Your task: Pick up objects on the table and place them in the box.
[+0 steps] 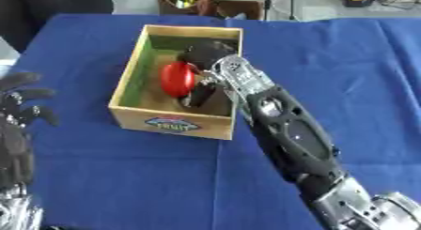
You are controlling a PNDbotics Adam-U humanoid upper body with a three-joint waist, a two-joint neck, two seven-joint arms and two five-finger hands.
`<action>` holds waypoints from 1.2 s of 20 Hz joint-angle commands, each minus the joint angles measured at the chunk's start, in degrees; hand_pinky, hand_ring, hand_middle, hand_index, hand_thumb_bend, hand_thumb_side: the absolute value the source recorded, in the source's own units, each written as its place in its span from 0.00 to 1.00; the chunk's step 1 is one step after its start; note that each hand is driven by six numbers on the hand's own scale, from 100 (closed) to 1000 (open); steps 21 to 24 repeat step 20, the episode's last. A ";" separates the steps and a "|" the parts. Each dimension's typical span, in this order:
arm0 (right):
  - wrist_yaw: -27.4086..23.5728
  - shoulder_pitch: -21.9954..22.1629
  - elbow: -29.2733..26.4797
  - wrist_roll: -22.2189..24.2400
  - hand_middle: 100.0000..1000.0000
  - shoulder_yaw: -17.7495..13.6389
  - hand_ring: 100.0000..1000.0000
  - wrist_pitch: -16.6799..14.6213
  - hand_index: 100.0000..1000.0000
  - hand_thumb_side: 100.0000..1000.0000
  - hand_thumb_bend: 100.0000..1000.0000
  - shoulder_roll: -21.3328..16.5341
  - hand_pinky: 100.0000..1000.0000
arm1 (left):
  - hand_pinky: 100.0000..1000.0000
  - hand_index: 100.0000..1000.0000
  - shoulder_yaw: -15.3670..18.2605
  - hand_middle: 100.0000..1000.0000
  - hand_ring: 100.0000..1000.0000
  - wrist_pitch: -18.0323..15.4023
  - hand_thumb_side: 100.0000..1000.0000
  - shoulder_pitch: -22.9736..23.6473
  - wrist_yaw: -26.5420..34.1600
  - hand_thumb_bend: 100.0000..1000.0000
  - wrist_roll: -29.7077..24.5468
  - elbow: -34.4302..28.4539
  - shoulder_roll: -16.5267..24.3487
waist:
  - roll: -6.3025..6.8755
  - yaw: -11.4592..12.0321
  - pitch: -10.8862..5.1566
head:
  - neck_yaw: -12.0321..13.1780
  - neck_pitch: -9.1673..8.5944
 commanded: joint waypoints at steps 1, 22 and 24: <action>1.40 -1.84 -2.31 -0.92 0.84 -0.47 0.91 0.96 0.98 0.52 0.22 0.46 0.87 | 0.22 0.66 -0.16 0.59 0.54 -0.08 0.96 -0.42 0.27 0.00 -0.18 -1.06 0.32 | 0.16 0.11 -1.13 | -0.11 -0.83; -2.83 -3.64 -9.45 0.96 0.86 0.83 0.92 -2.57 0.98 0.62 0.40 -2.16 0.90 | 0.22 0.66 0.00 0.59 0.54 0.05 0.96 0.12 0.26 0.00 -0.26 -1.06 0.45 | 0.57 -0.60 -1.92 | 0.15 -0.53; -2.83 -3.64 -9.45 0.96 0.86 0.83 0.92 -2.57 0.98 0.62 0.40 -2.16 0.90 | 0.22 0.66 0.00 0.59 0.54 0.05 0.96 0.12 0.26 0.00 -0.26 -1.06 0.45 | 0.57 -0.60 -1.92 | 0.15 -0.53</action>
